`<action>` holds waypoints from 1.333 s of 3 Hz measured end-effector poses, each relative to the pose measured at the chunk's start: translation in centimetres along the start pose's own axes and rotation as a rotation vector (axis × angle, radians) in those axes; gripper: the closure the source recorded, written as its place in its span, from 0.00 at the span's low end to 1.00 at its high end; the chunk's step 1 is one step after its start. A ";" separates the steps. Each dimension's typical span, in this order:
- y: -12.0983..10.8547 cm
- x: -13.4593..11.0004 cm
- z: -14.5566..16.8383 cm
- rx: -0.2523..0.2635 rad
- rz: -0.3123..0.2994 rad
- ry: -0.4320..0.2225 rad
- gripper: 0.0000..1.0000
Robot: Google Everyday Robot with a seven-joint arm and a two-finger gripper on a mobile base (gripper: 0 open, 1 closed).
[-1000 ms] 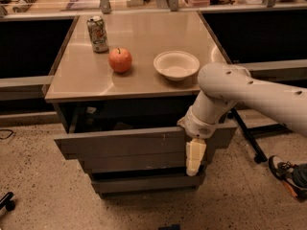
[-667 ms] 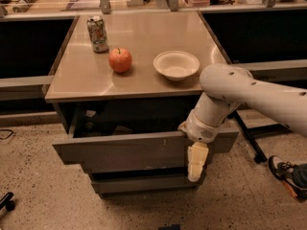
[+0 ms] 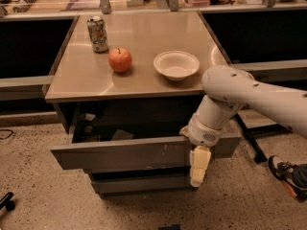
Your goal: Open top drawer
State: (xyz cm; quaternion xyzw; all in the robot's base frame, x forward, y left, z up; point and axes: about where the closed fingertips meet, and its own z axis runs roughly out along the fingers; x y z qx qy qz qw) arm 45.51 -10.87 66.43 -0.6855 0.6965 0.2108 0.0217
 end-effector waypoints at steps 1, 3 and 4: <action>0.0 -0.5 -0.7 0.063 -0.039 0.012 0.00; 2.0 -4.4 -7.4 0.474 -0.339 0.078 0.00; 1.3 -5.2 -8.6 0.537 -0.379 0.081 0.00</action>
Offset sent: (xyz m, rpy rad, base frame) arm 0.0120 0.0179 0.1057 -0.0362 -0.6998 0.1700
